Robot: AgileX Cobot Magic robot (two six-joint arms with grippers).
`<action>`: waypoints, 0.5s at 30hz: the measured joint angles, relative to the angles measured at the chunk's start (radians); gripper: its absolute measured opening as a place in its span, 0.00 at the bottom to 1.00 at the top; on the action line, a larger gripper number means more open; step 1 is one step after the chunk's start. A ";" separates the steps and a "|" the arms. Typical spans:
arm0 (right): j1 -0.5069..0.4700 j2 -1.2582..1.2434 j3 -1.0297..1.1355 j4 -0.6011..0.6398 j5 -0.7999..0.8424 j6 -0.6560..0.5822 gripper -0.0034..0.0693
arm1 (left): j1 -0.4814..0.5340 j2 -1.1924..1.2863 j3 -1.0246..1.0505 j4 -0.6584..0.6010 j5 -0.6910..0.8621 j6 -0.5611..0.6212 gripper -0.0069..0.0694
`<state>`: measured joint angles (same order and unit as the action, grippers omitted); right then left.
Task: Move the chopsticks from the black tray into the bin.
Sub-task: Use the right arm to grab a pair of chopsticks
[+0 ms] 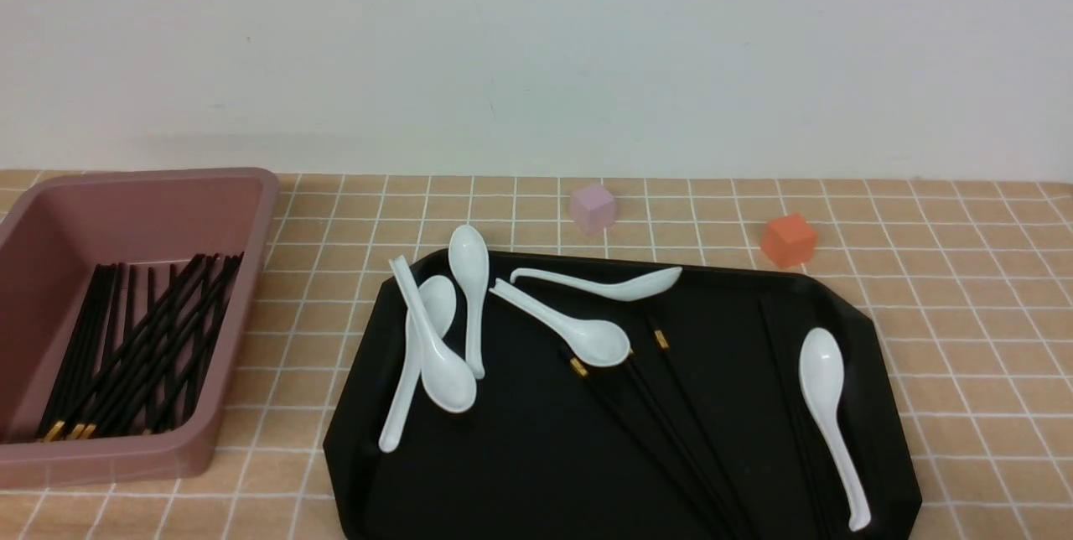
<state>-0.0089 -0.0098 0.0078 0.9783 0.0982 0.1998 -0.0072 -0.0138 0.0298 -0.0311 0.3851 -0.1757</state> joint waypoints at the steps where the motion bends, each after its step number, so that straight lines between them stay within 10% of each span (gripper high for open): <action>1: 0.000 0.000 -0.020 0.000 0.003 -0.018 0.37 | 0.000 0.000 0.000 0.000 0.000 0.000 0.40; 6: 0.000 0.080 -0.228 -0.047 0.022 -0.216 0.27 | 0.000 0.000 0.000 0.000 0.000 0.000 0.40; 10: 0.000 0.337 -0.473 -0.108 0.262 -0.466 0.04 | 0.000 0.000 0.000 0.000 0.000 0.000 0.40; 15: 0.000 0.716 -0.656 -0.175 0.670 -0.549 0.05 | 0.000 0.000 0.000 0.000 0.000 0.000 0.40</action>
<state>-0.0089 0.7062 -0.6483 0.8030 0.7686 -0.3497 -0.0072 -0.0138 0.0298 -0.0311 0.3851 -0.1757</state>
